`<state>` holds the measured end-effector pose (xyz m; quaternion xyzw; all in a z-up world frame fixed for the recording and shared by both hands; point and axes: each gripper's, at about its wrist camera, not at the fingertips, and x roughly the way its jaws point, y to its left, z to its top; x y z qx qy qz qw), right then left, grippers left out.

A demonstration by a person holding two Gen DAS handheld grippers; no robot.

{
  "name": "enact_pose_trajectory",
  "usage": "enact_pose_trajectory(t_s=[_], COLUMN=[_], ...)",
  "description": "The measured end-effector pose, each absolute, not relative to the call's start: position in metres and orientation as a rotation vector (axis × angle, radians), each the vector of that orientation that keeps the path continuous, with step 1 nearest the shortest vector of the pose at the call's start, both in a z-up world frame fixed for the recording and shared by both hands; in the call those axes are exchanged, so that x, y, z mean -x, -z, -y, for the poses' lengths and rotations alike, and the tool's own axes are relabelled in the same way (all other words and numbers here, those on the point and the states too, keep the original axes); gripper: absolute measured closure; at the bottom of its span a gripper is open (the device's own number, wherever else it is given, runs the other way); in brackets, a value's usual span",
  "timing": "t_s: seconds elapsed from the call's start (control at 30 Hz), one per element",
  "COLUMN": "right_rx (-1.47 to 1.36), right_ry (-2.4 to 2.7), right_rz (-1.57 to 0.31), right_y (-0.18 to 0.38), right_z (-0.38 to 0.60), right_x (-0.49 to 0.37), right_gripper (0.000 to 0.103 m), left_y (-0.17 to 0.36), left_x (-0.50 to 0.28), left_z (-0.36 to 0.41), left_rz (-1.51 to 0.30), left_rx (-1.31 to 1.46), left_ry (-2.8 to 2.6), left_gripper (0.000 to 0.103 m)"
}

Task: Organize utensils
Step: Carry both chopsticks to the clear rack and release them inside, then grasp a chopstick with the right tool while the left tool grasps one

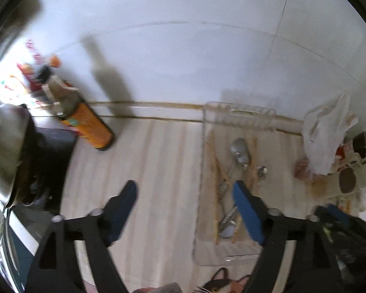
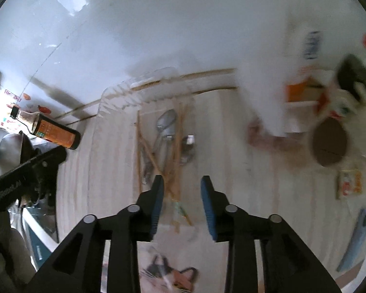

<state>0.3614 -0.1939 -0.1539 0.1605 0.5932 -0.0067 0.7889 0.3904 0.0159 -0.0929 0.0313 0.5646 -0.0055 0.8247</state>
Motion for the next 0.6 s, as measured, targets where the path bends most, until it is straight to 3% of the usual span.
enact_pose_trajectory(t_s=[0.1, 0.3, 0.43, 0.53, 0.6], right_rx=[-0.336, -0.355, -0.422, -0.476, -0.494], right_ry=[0.079, 0.228, 0.289, 0.302, 0.295], right_rz=[-1.244, -1.283, -1.422, -1.503, -1.526], right_y=[0.143, 0.157, 0.211, 0.250, 0.265], right_z=[0.216, 0.266, 0.289, 0.293, 0.292], right_x=[-0.329, -0.246, -0.189, -0.160, -0.150], right_gripper=[0.055, 0.055, 0.055, 0.061, 0.071], left_y=[0.094, 0.119, 0.145, 0.160, 0.171], left_x=[-0.365, -0.320, -0.290, -0.269, -0.256], left_z=[-0.018, -0.005, 0.010, 0.024, 0.035], left_rz=[-1.156, -1.178, -1.231, -1.271, -1.294], left_rx=[-0.071, -0.133, -0.170, -0.211, -0.240], left_ry=[-0.003, -0.020, 0.001, 0.028, 0.054], left_gripper=[0.000, 0.000, 0.000, 0.000, 0.000])
